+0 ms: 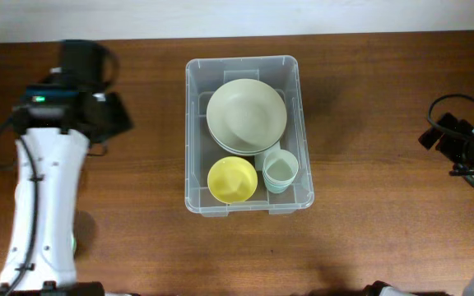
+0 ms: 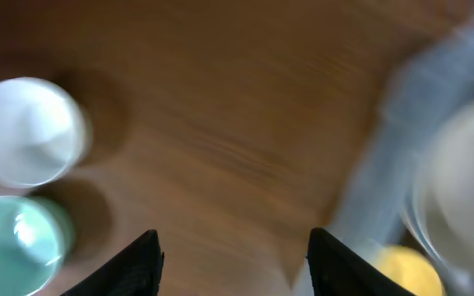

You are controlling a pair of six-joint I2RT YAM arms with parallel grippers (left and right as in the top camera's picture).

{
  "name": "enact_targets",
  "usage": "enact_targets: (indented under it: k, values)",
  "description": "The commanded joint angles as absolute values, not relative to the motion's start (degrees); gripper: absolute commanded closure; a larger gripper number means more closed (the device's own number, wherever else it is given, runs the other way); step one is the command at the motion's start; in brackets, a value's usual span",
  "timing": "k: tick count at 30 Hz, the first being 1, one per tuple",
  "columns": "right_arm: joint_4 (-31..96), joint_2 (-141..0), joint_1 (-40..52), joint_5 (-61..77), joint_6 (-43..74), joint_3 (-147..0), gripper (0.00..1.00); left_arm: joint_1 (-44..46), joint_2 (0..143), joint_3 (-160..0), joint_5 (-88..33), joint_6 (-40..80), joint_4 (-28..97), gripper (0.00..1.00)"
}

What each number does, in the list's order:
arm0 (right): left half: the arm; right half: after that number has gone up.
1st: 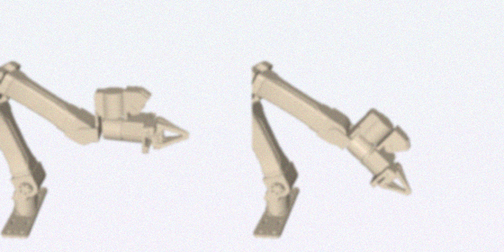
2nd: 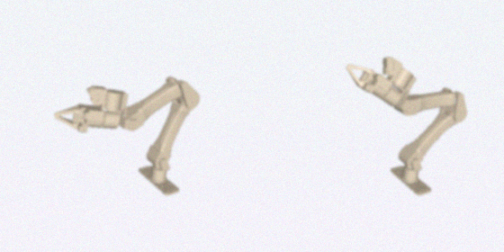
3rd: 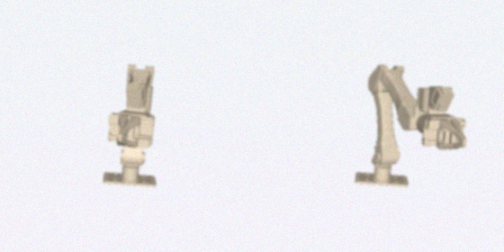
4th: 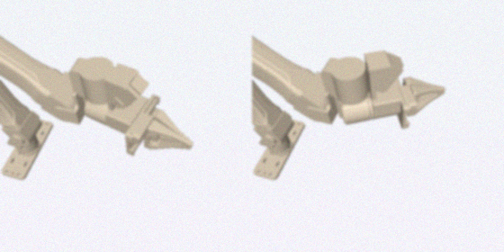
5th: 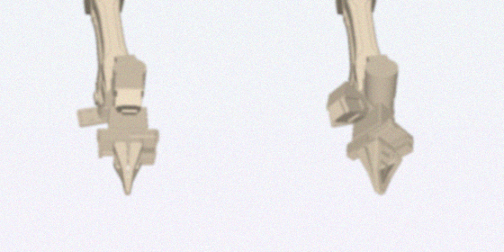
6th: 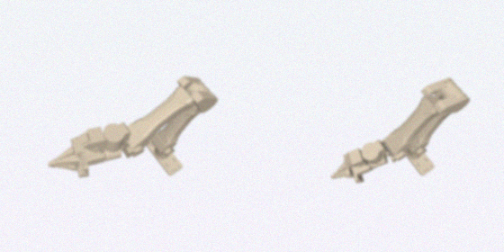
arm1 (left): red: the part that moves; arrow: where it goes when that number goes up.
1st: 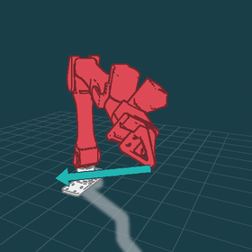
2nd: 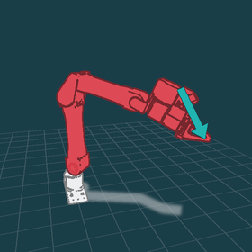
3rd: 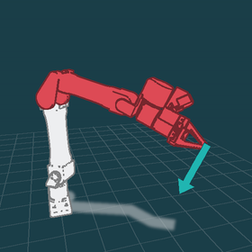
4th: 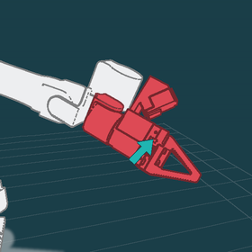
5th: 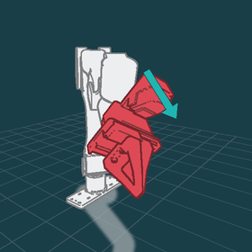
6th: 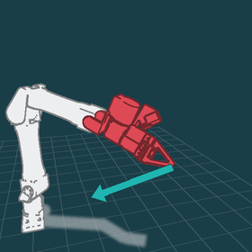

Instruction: Pack container

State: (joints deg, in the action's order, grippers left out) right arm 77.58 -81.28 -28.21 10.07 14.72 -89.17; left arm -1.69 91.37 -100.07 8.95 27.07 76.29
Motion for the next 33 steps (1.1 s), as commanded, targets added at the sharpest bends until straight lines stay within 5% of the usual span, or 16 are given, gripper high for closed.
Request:
enact_targets:
  k: [1,9,26,33]
  values:
    - [77.5,-81.1,-28.5,10.4,14.2,-89.3,0.01,-11.0,95.2,-96.1,9.3,27.4,74.4,0.41]
    - [77.6,-81.1,-28.5,10.4,14.2,-89.3,0.01,-22.0,107.3,-86.3,8.4,27.4,67.0,0.41]
    - [77.6,-81.1,-28.5,10.3,14.0,-89.3,0.01,-23.4,117.6,-86.2,10.4,27.3,61.5,0.42]
    - [77.6,-81.1,-28.5,10.3,14.0,-89.3,0.01,-23.4,117.6,-86.2,10.4,27.3,61.4,0.78]
